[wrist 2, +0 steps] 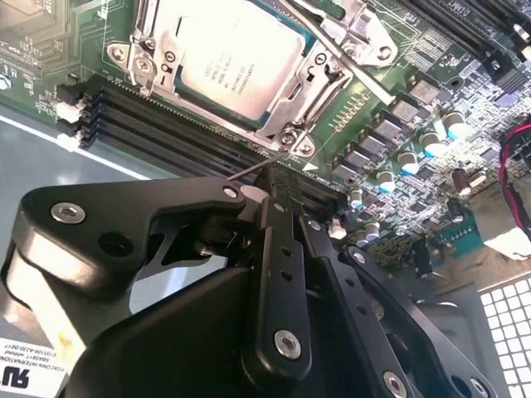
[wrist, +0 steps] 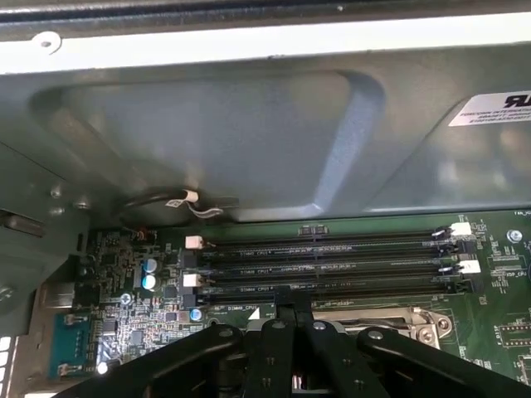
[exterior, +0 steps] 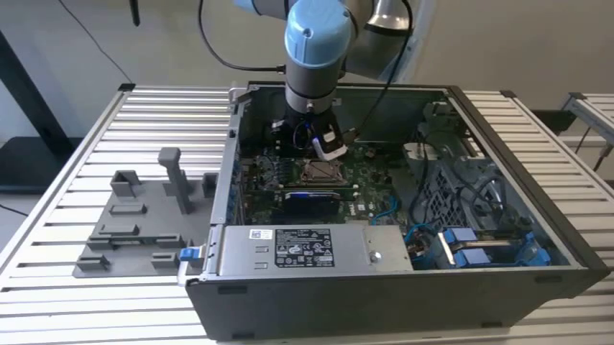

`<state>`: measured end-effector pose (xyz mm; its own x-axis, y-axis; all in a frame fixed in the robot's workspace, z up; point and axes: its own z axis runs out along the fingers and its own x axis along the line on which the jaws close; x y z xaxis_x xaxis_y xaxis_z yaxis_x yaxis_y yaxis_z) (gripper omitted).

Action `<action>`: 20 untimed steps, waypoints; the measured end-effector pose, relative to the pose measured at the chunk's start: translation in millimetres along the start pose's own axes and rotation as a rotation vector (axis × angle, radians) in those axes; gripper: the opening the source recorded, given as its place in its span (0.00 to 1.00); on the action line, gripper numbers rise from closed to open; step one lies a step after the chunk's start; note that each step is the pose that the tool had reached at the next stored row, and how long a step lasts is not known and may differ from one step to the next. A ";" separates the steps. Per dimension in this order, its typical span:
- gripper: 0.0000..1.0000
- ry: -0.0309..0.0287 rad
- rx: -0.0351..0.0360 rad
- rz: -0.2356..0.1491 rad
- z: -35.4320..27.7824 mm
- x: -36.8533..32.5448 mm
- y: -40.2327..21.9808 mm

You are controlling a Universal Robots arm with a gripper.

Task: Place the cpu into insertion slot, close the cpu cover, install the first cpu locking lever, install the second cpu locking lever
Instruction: 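Install the first cpu locking lever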

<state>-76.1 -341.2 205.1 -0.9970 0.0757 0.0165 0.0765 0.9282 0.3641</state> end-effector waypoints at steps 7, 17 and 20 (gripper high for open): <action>0.11 -0.0001 -0.0001 0.000 1.1 -3.0 -0.2; 0.11 0.0000 0.0000 0.000 2.6 -10.7 -0.2; 0.11 0.0000 0.0001 0.000 3.3 -10.9 -0.3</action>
<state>-65.2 -341.1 201.8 -0.9970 0.0757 0.0165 0.0766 0.9282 0.3641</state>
